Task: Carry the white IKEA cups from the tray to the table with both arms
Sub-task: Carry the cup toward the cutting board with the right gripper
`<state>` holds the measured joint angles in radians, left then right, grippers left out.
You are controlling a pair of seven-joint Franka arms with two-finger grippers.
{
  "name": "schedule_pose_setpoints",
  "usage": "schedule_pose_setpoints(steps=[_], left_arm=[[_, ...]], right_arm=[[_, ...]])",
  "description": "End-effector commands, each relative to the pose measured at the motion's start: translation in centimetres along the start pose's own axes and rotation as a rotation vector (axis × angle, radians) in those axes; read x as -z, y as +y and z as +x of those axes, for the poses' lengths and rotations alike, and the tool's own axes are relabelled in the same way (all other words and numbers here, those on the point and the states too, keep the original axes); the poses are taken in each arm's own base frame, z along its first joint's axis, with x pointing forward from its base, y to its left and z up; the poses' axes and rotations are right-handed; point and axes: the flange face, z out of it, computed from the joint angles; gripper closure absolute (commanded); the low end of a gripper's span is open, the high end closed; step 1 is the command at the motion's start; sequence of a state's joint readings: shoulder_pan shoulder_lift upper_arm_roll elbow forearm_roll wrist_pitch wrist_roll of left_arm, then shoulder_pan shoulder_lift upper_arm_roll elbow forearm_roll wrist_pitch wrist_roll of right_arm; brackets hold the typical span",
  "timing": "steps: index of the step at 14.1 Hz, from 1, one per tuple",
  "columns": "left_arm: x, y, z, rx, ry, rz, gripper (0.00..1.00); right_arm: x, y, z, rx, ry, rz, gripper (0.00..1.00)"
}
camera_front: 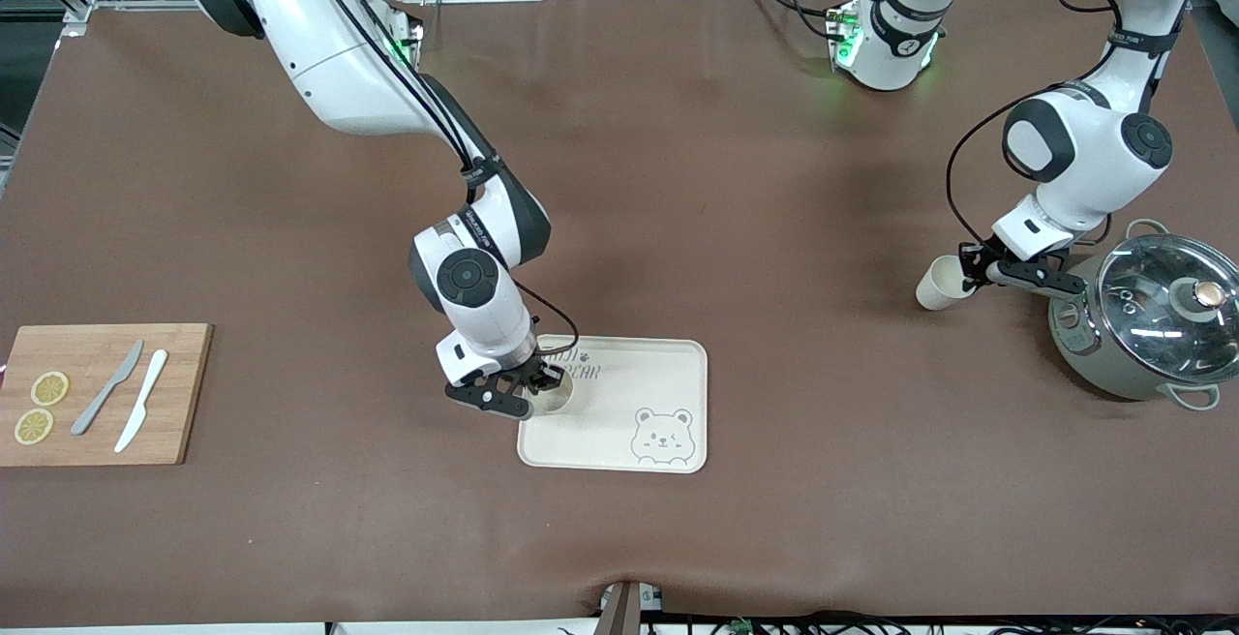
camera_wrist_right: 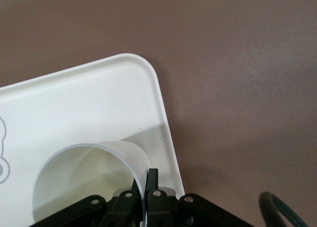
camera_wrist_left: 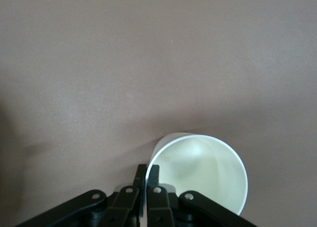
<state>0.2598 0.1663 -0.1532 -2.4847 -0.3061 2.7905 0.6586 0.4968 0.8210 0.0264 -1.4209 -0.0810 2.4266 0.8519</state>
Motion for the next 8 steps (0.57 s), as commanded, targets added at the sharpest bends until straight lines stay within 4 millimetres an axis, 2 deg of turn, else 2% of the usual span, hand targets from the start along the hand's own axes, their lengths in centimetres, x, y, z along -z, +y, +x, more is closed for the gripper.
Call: schedule_pose_setpoints(steps=[1,2,5,7,8], left_arm=[[-0.3,0.4,-0.5,-0.010,0.016,0.000,1.00],[-0.3,0.4,-0.5,-0.010,0.016,0.001,1.00],[-0.7,0.4,-0.6,-0.025,0.008,-0.005,1.00],[-0.8,0.4,-0.7,-0.034,0.009,-0.003,1.00],[-0.8,0.4,-0.6,-0.039,0.011,-0.003,1.00]], right_arm=[[2.7,-0.5,1.1,-0.017,0.017,0.004,1.00],[3.2,-0.2,1.0,-0.018,-0.015,-0.026,1.00],[9.4,-0.5,1.9,-0.036,-0.062,-0.063,1.00],[13.4,0.3,3.0,-0.050,-0.073,-0.038,1.00],[14.9,1.4,3.6,-0.019,-0.089,-0.049,1.00]])
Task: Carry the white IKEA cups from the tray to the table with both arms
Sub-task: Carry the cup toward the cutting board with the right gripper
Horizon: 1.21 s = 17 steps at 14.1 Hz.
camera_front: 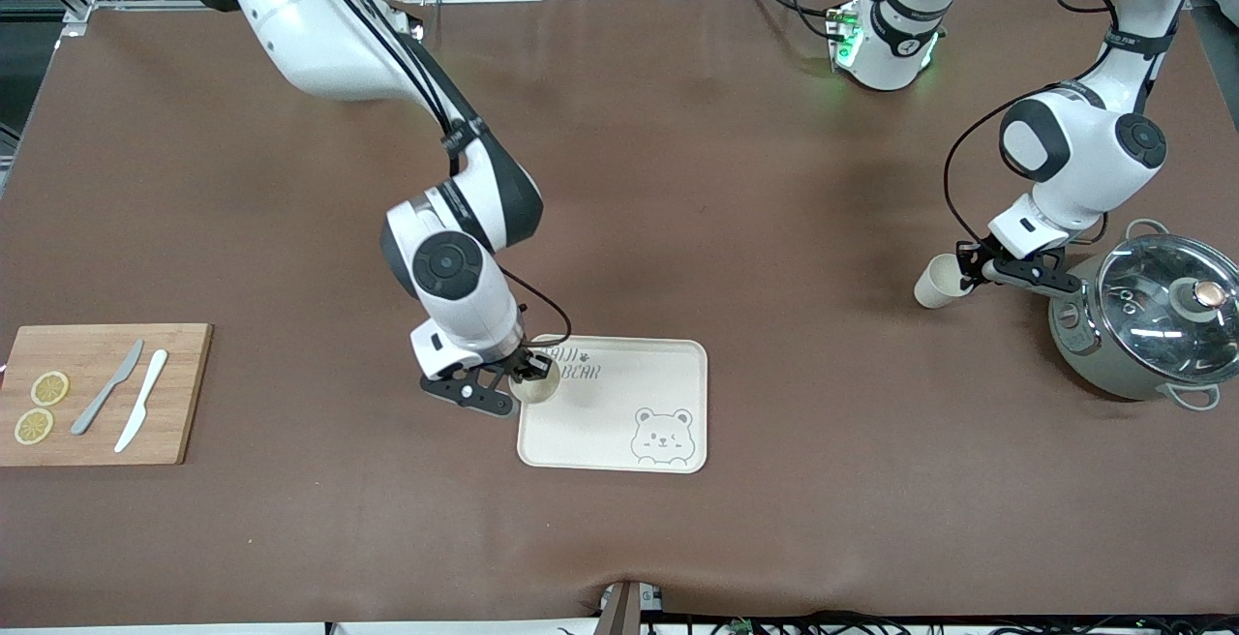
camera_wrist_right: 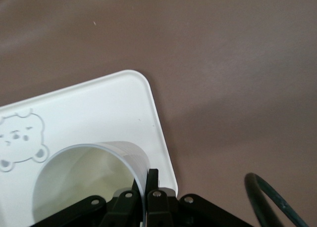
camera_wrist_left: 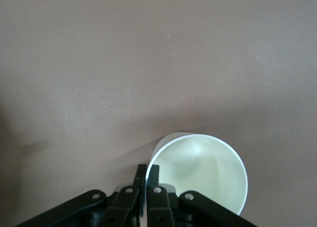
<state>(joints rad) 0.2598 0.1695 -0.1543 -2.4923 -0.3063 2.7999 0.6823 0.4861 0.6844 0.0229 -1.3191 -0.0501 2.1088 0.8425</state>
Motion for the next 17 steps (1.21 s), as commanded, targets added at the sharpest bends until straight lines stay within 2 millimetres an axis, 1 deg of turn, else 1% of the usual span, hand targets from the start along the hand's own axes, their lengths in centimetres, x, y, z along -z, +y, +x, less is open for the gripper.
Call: schedule_pose_setpoints(steps=[1,2,3,4,5,6,7,8,9,10,12,13,14,15,17], left_arm=[[-0.6,0.4,-0.3,-0.023,0.012,-0.005,1.00],[-0.6,0.4,-0.3,-0.024,0.013,-0.004,0.93],[-0.6,0.6,-0.2,-0.029,0.013,-0.005,0.83],[-0.6,0.7,-0.1,-0.029,0.014,-0.004,0.78],[-0.6,0.6,-0.1,-0.029,0.017,-0.003,0.72],[-0.7,0.6,-0.1,-0.028,0.020,0.001,0.66],[-0.8,0.6,-0.1,-0.022,0.021,-0.001,0.50],[-0.8,0.7,0.0,-0.016,0.028,0.002,0.39],[-0.9,1.0,0.0,-0.017,0.028,0.000,0.40],[-1.0,1.0,0.0,-0.015,0.027,-0.001,0.40],[-0.9,0.9,0.1,-0.014,0.030,0.000,0.41],[-0.9,0.9,0.0,-0.011,0.031,-0.001,0.43],[-0.9,0.9,0.0,-0.008,0.031,-0.002,0.43],[-0.9,0.9,0.0,-0.005,0.032,-0.002,0.43],[-0.8,0.9,0.2,-0.003,0.035,-0.002,0.43]], right_arm=[[4.8,4.0,1.9,0.045,-0.065,-0.012,1.00],[6.4,6.1,3.1,0.078,-0.093,-0.005,1.00],[7.3,8.1,3.8,0.114,-0.116,-0.010,1.00],[7.8,10.3,4.4,0.138,-0.125,-0.017,1.00],[7.8,12.0,4.4,0.149,-0.134,-0.022,1.00],[8.0,13.2,4.3,0.164,-0.135,-0.024,1.00],[8.3,15.2,4.6,0.190,-0.140,-0.024,1.00],[8.5,17.5,5.2,0.219,-0.146,-0.025,1.00],[8.9,19.7,5.4,0.253,-0.153,-0.025,1.00],[8.9,22.4,5.7,0.282,-0.163,-0.026,1.00],[8.8,27.2,6.0,0.332,-0.168,-0.020,1.00],[8.5,29.7,6.1,0.356,-0.159,-0.015,1.00],[7.8,31.7,6.0,0.391,-0.153,-0.011,1.00],[7.0,34.0,6.3,0.414,-0.142,-0.006,1.00],[4.9,37.4,6.6,0.444,-0.108,-0.002,1.00]])
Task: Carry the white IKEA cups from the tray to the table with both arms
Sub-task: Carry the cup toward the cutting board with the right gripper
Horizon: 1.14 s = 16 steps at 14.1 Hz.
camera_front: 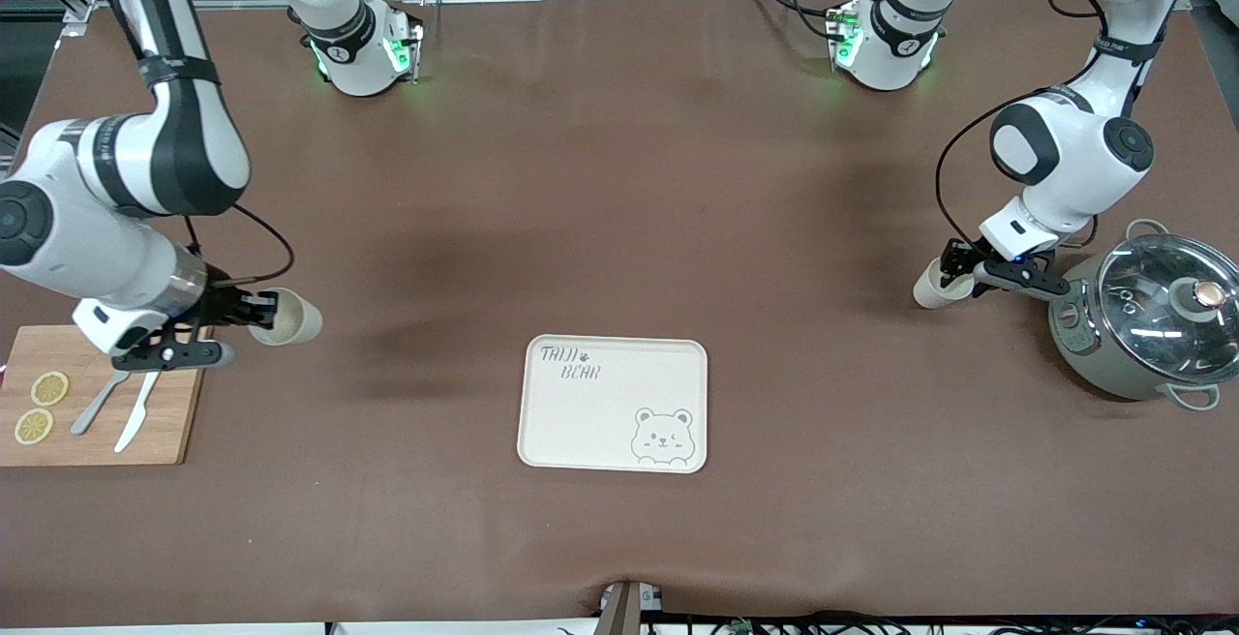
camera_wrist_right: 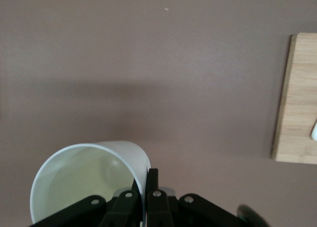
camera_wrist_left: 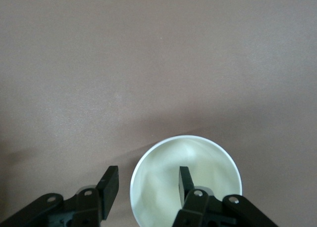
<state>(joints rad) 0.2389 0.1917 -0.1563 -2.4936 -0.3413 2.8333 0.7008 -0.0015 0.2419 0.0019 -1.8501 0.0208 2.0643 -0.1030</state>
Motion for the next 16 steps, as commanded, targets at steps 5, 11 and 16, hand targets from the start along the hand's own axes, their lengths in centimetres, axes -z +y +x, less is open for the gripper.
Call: schedule_pose_setpoints(steps=[5,11,16], left_arm=[[1.3,0.2,0.9,0.000,0.039,0.002,0.43],[4.1,0.6,2.1,0.011,0.037,-0.028,0.43],[8.0,1.3,3.6,0.020,0.010,-0.084,0.43]], right_arm=[[-5.5,3.3,-3.0,0.030,0.100,-0.004,1.00],[-10.1,3.3,-3.3,0.028,0.159,-0.017,1.00],[-13.6,3.2,-3.0,0.026,0.192,-0.023,1.00]])
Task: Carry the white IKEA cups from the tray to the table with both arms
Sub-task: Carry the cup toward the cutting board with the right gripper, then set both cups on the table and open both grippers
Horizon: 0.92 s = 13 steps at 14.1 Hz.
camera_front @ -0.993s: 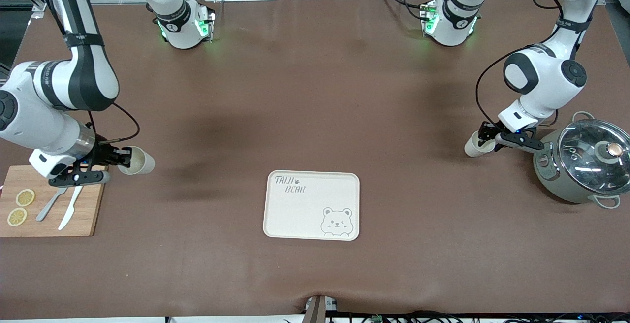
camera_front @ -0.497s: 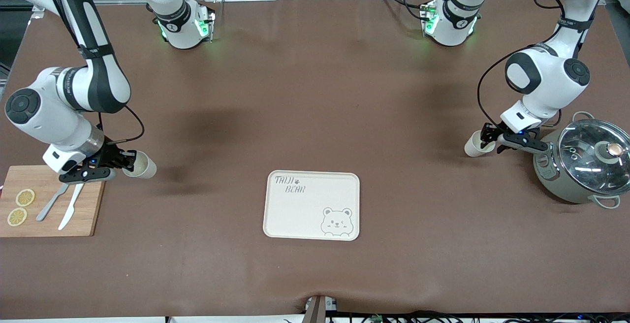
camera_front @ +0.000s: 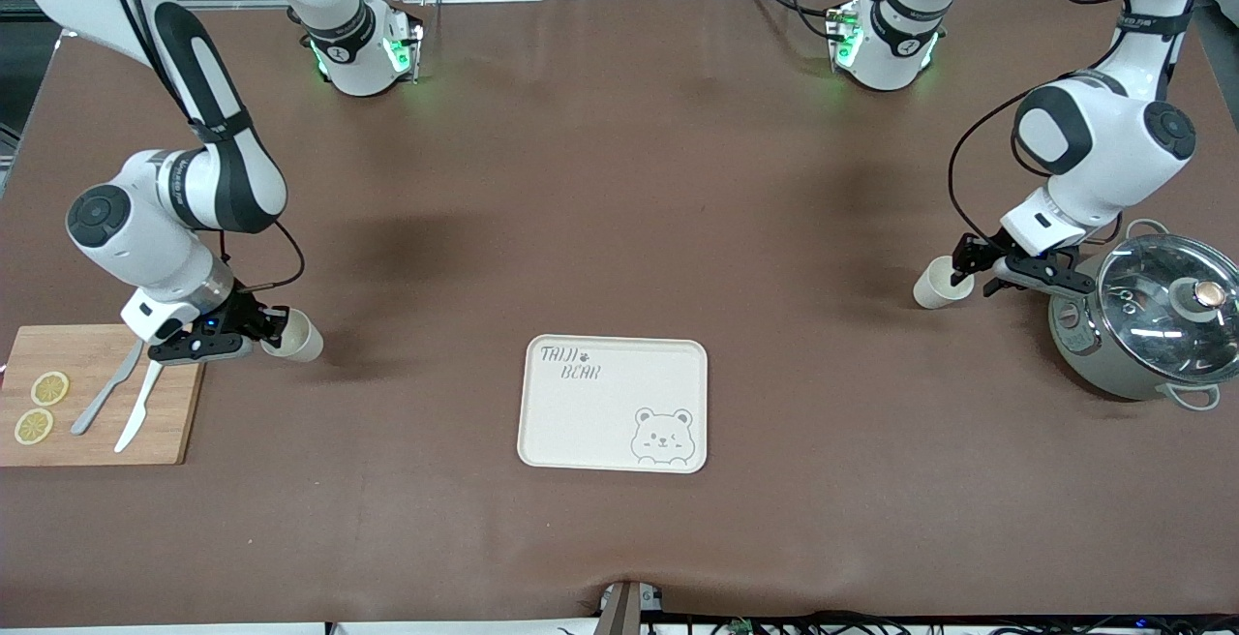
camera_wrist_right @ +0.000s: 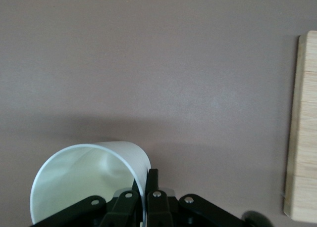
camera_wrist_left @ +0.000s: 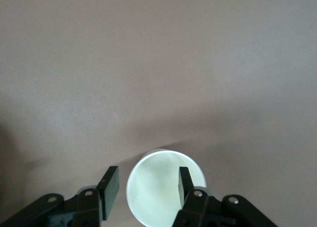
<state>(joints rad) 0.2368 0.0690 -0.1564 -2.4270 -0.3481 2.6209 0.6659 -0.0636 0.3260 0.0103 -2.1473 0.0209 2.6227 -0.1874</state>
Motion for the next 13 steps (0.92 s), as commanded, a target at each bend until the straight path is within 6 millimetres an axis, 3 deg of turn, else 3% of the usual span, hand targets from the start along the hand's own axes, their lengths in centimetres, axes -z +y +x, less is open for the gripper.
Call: schedule_pose_setpoints(steps=[1,4,6,7,10,11,13], left_arm=[[2.5,1.0,0.7,0.006,-0.003,-0.039,0.43],[4.2,1.2,1.9,0.010,-0.012,-0.059,0.40],[5.9,0.9,3.4,0.001,-0.035,-0.050,0.18],[6.8,0.8,4.1,0.010,-0.048,-0.032,0.12],[9.1,1.0,5.9,0.035,-0.072,-0.009,0.12],[10.2,1.1,6.7,0.043,-0.064,-0.007,0.00],[11.7,1.6,8.0,0.058,-0.071,0.005,0.00]], right_arm=[[-1.3,-0.1,-0.2,0.000,0.015,0.009,1.00],[-1.8,-0.3,-0.2,-0.003,0.016,0.012,1.00],[-2.6,-0.4,-0.4,-0.010,0.004,0.019,1.00],[-3.0,-0.5,-0.4,-0.012,0.011,0.020,1.00],[-3.8,-0.8,-0.5,-0.006,0.017,0.019,1.00],[-3.8,-1.0,-0.4,-0.005,0.018,0.019,1.00],[-4.4,-1.0,-0.5,-0.004,0.024,0.018,1.00]])
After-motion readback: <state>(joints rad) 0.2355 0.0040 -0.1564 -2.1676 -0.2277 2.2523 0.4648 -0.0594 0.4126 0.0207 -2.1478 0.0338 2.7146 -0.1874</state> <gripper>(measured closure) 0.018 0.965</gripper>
